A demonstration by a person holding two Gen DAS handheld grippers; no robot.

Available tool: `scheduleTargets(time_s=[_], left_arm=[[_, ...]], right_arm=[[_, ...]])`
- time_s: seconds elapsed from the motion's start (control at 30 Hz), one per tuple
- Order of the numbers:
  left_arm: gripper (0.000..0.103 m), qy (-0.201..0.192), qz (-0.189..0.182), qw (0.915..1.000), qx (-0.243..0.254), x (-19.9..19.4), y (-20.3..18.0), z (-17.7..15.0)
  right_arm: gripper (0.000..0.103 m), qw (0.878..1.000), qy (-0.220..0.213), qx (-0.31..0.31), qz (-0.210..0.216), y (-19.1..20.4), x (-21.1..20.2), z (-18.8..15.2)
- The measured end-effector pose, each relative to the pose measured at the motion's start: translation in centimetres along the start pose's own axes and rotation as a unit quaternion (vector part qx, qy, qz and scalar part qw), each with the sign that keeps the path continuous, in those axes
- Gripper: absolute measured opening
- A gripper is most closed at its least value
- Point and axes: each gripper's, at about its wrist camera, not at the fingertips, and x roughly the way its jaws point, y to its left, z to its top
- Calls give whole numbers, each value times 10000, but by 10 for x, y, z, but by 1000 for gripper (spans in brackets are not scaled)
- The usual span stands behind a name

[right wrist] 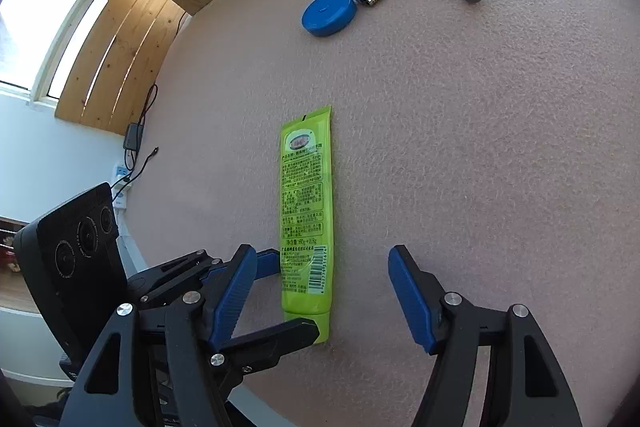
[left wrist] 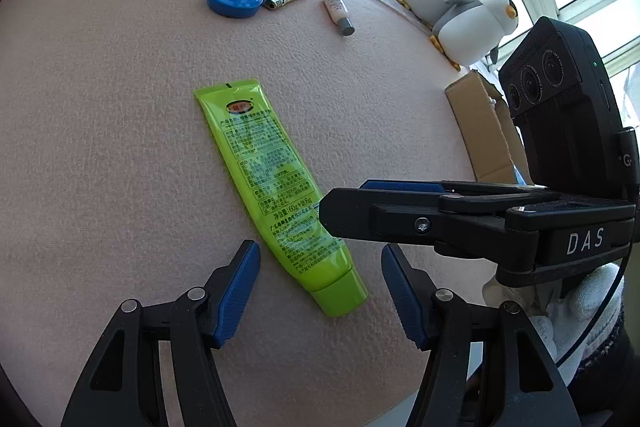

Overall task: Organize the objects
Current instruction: 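Move the right tool to the lime-green tube, then close the right tool on the lime-green tube and lift it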

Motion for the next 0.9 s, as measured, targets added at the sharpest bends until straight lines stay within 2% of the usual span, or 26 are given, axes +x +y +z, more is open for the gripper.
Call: scheduleTargets(time_s=[0.07, 0.2, 0.23, 0.4, 0.63, 0.9], left_arm=[[66, 7, -16, 10000, 6, 1, 1, 1], [66, 24, -31, 10000, 36, 1, 1, 3], [66, 27, -25, 10000, 48, 1, 1, 3], [56, 55, -18, 9999, 104, 3, 0, 4], [54, 15, -51, 9999, 122, 2, -4, 4], [53, -40, -104, 9995, 299, 3, -26, 9]], right_arm=[[63, 10000, 51, -70, -20, 3, 3, 2], [47, 9997, 158, -147, -105, 5, 10, 5], [46, 9996, 173, -160, -121, 5, 12, 5], [40, 9991, 275, -299, -147, 7, 16, 3], [37, 9996, 151, -248, -55, -2, 7, 6], [33, 9998, -124, -108, -59, -15, -15, 10]])
